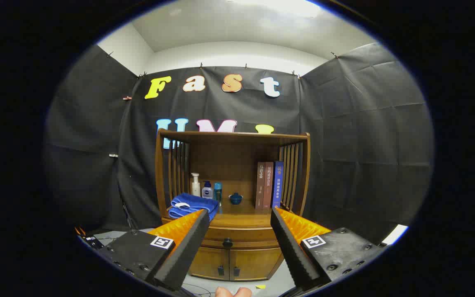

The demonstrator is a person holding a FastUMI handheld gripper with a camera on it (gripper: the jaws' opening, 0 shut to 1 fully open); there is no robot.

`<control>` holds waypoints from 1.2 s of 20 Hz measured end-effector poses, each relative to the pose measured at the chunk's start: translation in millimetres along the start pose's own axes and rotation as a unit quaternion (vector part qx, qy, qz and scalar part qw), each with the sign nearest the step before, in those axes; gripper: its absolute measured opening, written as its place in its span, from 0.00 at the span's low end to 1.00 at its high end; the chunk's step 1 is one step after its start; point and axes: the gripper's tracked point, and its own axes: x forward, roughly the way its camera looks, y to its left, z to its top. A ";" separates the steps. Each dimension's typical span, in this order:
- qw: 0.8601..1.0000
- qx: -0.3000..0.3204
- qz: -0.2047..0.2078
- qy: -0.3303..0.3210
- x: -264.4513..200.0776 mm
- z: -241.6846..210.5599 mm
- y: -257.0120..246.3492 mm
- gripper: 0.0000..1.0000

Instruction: Pull open the drawer, take out the items inside it, and place them on the countertop above the cabinet.

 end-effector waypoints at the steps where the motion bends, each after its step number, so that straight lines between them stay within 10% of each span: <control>1: 1.000 0.001 -0.001 -0.004 -0.8 1.2 -0.2 0.97; 24: 0.999 -0.028 0.021 -0.013 14.1 -25.7 8.1 0.98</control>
